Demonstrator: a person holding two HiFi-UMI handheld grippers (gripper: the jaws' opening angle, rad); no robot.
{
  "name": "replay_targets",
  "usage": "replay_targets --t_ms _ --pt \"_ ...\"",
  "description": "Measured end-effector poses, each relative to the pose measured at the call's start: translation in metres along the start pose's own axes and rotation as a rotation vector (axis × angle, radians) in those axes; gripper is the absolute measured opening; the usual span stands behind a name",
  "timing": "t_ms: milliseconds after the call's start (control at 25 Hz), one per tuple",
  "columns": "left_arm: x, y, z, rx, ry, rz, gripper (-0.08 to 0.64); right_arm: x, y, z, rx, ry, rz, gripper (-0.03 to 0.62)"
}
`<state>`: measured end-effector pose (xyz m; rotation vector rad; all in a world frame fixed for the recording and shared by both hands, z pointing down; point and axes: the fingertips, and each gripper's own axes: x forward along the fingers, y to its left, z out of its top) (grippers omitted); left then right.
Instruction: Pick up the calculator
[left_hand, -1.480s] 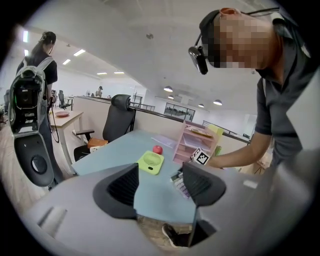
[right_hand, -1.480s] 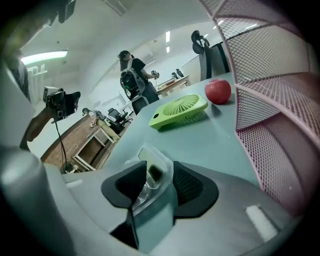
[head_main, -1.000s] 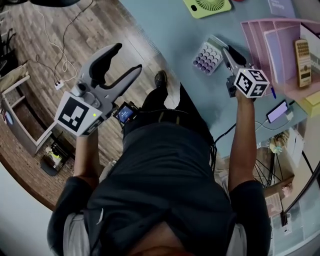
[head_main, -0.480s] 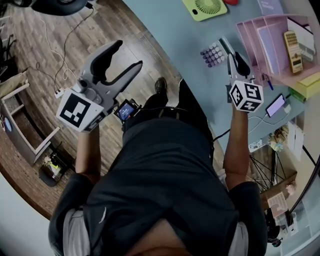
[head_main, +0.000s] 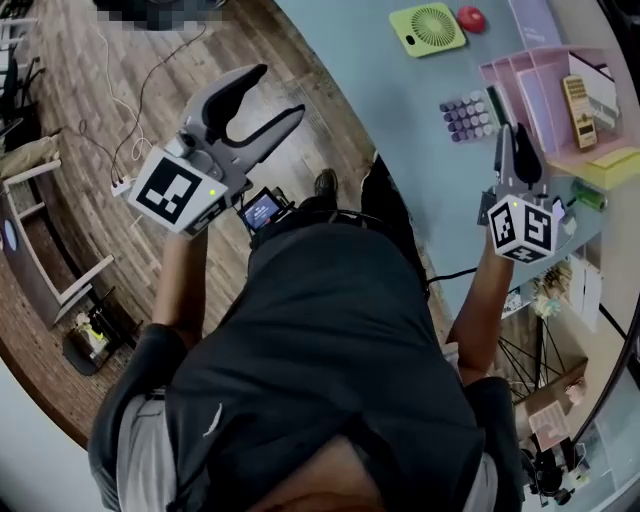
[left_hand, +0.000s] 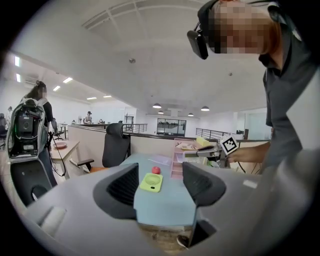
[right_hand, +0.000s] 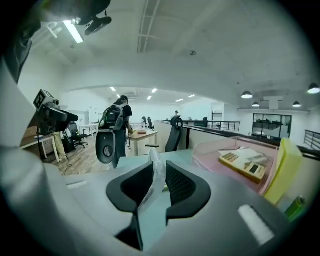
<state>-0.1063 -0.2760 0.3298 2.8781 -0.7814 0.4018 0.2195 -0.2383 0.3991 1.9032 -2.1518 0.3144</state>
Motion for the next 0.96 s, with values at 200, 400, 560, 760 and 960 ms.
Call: replay_targets --t_ms 200,400,560,760,960 --pt "-0.018 0.010 0.009 0.019 -0.040 0.014 0.296 -0.031 0.010 0.059 -0.061 -0.092 -0.040 0.081" --pt "-0.035 -0.003 0.011 0.009 -0.058 -0.003 0.296 -0.065 0.024 0.081 -0.068 -0.105 -0.039 0.081" --pt "-0.042 -0.003 0.016 -0.001 -0.060 -0.017 0.296 -0.082 0.027 0.104 -0.099 -0.101 -0.039 0.081" --pt "-0.054 -0.023 0.009 0.012 -0.065 -0.030 0.296 -0.131 0.024 0.118 -0.124 -0.146 -0.085 0.081" --pt "-0.065 -0.052 0.022 0.052 -0.118 -0.077 0.296 -0.160 0.034 0.130 -0.140 -0.166 -0.116 0.081"
